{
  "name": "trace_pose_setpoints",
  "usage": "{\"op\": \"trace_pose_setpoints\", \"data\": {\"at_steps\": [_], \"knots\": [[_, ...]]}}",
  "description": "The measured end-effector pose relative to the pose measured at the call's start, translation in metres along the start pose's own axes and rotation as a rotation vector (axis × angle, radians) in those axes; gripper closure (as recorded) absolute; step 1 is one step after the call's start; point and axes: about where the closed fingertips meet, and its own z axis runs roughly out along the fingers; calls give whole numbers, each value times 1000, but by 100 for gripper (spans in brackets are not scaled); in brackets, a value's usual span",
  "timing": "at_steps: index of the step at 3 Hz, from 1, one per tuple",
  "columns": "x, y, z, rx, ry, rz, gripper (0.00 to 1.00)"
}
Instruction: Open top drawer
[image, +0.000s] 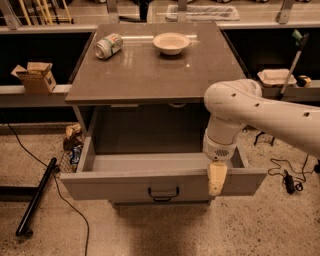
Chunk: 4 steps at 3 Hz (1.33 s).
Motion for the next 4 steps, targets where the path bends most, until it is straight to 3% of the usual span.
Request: {"op": "trace_pose_setpoints", "data": {"at_steps": [1,2,3,4], "knots": [[8,6,-26,30,7,-11,0],[25,22,-98,118,9,-8,0],[35,47,-191,236,1,-15,0],[34,48,-203,254,0,-17,0]]}}
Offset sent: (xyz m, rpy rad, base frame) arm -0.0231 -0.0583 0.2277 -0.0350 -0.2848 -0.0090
